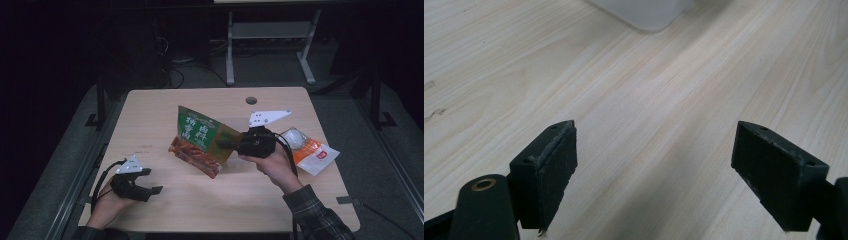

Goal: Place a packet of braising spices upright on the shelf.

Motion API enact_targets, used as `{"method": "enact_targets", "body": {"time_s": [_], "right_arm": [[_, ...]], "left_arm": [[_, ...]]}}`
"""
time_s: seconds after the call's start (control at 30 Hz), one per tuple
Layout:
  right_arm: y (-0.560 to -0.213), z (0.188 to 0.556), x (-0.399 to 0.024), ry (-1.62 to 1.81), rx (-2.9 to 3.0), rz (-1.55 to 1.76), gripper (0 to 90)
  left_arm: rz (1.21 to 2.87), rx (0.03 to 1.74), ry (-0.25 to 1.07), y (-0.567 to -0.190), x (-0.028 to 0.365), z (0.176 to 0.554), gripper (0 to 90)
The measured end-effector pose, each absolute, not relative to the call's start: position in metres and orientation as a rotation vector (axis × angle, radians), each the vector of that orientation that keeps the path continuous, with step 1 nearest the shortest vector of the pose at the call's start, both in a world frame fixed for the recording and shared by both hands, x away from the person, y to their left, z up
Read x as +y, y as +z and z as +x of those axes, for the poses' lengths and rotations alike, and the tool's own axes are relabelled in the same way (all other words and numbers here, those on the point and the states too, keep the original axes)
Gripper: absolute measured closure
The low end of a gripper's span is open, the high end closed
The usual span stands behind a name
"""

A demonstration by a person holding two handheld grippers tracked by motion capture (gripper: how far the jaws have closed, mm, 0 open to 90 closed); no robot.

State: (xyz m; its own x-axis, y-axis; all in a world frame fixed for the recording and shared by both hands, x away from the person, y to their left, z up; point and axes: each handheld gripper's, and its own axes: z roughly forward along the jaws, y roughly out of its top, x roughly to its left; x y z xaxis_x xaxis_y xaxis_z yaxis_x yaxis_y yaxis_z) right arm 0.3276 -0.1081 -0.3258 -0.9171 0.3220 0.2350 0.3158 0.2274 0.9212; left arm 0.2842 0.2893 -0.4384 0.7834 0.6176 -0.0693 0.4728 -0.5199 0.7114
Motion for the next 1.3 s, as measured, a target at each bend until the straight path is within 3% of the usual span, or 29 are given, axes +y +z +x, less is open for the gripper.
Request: {"method": "enact_targets", "body": {"time_s": [0.4, 1.3], "right_arm": [[-0.314, 0.346, -0.104, 1.824, 2.345, 0.743, 89.7], [-0.327, 0.358, -0.101, 1.684, 2.209, 0.95, 89.6]], "left_arm": [[2.228, 0.789, 0.248, -0.44, 0.289, 0.288, 17.8], [2.24, 0.78, 0.245, -0.44, 0.287, 0.289, 17.4]]}}
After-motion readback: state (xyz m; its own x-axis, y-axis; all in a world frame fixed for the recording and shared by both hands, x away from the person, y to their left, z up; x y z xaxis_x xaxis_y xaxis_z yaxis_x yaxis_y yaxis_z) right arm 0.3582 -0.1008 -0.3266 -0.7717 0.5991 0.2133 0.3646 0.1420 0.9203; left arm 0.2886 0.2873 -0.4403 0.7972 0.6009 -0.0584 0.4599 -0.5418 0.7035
